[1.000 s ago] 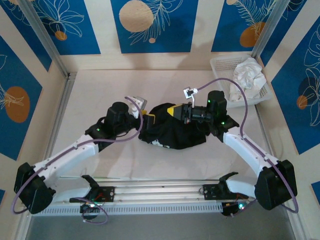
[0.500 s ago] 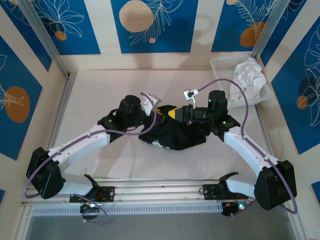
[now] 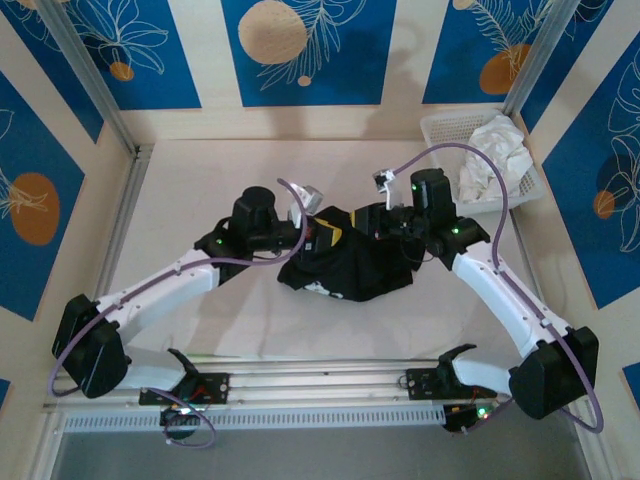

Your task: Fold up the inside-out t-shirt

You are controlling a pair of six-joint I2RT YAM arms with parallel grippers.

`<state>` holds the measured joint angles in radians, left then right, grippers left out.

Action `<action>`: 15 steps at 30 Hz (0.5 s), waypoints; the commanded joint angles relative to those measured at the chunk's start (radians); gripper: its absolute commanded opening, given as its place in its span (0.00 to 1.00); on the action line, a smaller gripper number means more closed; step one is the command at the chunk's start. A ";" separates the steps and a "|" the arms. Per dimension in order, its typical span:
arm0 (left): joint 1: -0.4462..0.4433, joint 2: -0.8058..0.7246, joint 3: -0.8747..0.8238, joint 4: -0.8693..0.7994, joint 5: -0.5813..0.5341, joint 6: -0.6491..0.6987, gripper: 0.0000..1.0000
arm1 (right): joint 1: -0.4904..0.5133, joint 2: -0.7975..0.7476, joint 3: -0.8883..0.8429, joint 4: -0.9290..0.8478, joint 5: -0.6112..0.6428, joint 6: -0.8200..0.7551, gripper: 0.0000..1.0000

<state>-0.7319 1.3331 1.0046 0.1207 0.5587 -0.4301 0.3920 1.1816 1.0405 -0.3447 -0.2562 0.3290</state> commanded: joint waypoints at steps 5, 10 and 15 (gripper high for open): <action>0.019 -0.035 -0.069 0.250 0.040 -0.341 0.00 | 0.019 -0.194 -0.129 -0.034 0.229 -0.127 0.33; 0.023 -0.041 -0.074 0.241 -0.011 -0.338 0.00 | 0.042 -0.329 -0.241 0.067 0.016 -0.112 0.47; 0.025 -0.035 -0.076 0.273 0.005 -0.346 0.00 | 0.098 -0.276 -0.284 0.169 0.029 -0.064 0.61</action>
<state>-0.7151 1.3258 0.9337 0.3096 0.5564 -0.7544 0.4702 0.8604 0.7834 -0.2562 -0.1959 0.2451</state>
